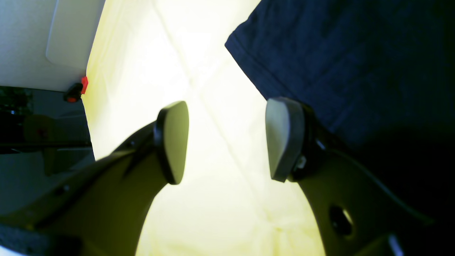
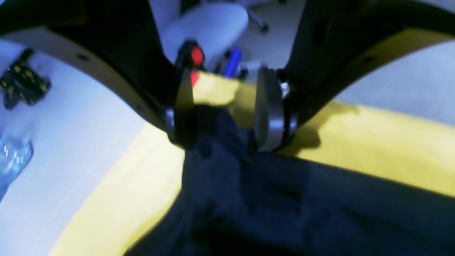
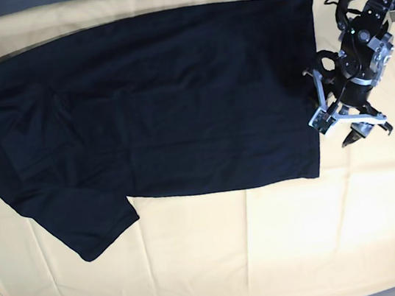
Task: Fold the T-shirt properly
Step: 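Release the edge and move the left gripper to the shirt's hem corner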
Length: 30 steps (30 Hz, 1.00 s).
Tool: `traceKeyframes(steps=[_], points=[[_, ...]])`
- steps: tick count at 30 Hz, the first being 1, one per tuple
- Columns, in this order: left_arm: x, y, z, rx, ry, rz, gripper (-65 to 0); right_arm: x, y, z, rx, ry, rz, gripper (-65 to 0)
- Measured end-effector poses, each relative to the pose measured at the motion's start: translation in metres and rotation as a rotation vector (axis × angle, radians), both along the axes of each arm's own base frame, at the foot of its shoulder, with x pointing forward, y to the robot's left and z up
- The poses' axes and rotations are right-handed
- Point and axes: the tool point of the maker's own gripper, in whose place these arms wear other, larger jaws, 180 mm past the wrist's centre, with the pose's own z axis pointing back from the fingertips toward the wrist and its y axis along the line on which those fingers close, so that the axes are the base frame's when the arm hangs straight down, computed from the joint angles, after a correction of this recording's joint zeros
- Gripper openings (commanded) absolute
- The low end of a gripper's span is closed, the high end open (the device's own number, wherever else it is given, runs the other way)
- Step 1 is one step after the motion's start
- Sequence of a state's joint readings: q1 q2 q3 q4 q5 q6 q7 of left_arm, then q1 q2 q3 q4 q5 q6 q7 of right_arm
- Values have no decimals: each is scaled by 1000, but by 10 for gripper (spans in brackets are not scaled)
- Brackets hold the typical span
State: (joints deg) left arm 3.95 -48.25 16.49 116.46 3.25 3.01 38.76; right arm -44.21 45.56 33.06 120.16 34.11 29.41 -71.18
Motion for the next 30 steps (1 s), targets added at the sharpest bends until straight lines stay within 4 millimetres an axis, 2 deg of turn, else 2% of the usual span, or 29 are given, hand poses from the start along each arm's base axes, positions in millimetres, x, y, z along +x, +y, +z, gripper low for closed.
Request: traceKeyframes(steps=[6,11,15,18,23,27,30], points=[[0,2,1,9,-2,0,-303,-39,-22,-5,-122,110,-64,-352],[1,2,1,15,-6,0,-303,-42,-50,11,-279,69,-144,-352],[2,3,3,9,-15,10,-303,-15,-62,41,-326,-134,-202,-352],[3,5,5,-1,-30,30,-303,19,-54,62,-267,-347,-169,-352],[1,1,2,-36,-9,25,-303,54,-14,62,-41,-436,-64,-347],[13,3,10,-73,-45,59,-303,82,-4,78,24,-531,-29,-347],[27,12,-2,-118,-20,102,-303,91,-4,83,53,-564,-34,-347]])
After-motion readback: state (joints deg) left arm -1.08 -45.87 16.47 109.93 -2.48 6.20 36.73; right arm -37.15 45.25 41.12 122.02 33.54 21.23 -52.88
